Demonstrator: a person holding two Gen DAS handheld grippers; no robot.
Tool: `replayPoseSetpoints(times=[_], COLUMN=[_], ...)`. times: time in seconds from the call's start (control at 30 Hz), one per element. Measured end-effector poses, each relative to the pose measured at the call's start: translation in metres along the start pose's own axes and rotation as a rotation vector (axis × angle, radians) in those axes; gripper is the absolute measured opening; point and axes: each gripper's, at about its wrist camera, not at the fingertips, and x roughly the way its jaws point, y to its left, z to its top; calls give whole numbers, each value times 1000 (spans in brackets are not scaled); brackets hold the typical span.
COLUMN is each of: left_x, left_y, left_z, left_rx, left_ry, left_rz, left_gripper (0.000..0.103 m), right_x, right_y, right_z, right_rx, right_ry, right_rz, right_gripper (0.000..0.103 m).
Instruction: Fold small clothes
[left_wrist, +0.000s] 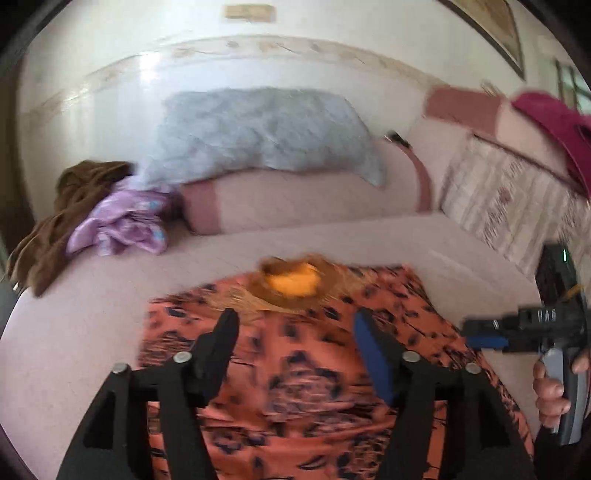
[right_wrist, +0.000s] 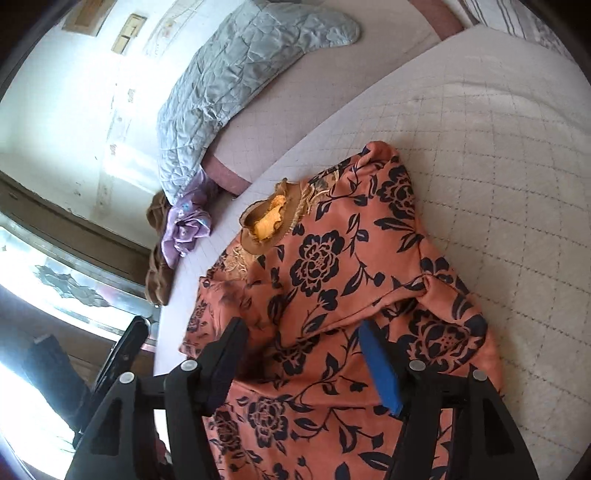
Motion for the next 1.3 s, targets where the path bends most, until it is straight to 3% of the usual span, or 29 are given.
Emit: replayPoseSetpoints(times=[0.1, 0.2, 0.27, 0.4, 0.47, 0.6, 0.67, 0.73, 0.77, 0.83, 0.87, 0.9, 0.93, 1.0, 1.03, 1.07, 1.13, 1.17, 1.2, 1.27, 1.3], left_x=[-3, 14, 29, 60, 71, 85, 90, 91, 91, 89, 88, 86, 83, 77, 76, 76, 79, 82, 85, 84, 81], left_y=[45, 94, 117, 145, 157, 167, 162, 157, 156, 154, 154, 154, 154, 151, 149, 145, 135, 131, 129, 126, 124], left_z=[0, -15, -28, -46, -53, -67, -68, -67, -66, -67, -65, -65, -64, -62, -62, -62, -62, -63, -64, -64, -63], left_rx=[-112, -214, -258, -275, -321, -354, -321, -296, -289, -272, -271, -276, -283, -289, -288, -278, -232, -208, -193, -174, -171], left_ry=[-20, 40, 104, 217, 261, 362, 380, 379, 379, 374, 369, 362, 351, 340, 337, 341, 356, 365, 369, 367, 356], left_rz=[126, 269, 316, 377, 370, 375, 390, 395, 398, 405, 406, 408, 411, 411, 407, 406, 430, 445, 455, 472, 479], left_gripper=[74, 74, 74, 74, 74, 74, 74, 74, 74, 74, 74, 74, 74, 74, 74, 74, 74, 74, 74, 74, 74], right_x=[10, 24, 33, 47, 66, 111, 133, 151, 158, 166, 165, 157, 139, 98, 70, 50, 32, 25, 19, -1, -8], right_y=[9, 26, 49, 109, 135, 154, 157, 156, 157, 158, 160, 163, 166, 161, 145, 124, 82, 50, 26, -30, -41], right_z=[0, -10, -19, -46, -62, -84, -89, -88, -86, -77, -71, -62, -49, -27, -11, 0, 14, 20, 22, 19, 18], right_rx=[-36, -105, -186, -446, -574, -773, -861, -929, -944, -948, -935, -898, -838, -698, -568, -457, -306, -198, -106, 106, 143], right_ry=[19, 49, 60, 44, 53, 108, 123, 143, 147, 136, 129, 93, 3, -137, -214, -257, -260, -237, -236, -203, -206], right_rz=[-15, -35, -51, -124, -208, -386, -493, -543, -556, -556, -550, -543, -508, -417, -334, -265, -217, -236, -246, -177, -176], right_gripper=[67, 67, 67, 70, 72, 72, 72, 71, 70, 35, 18, 17, 16, 14, 15, 21, 76, 95, 95, 94, 93])
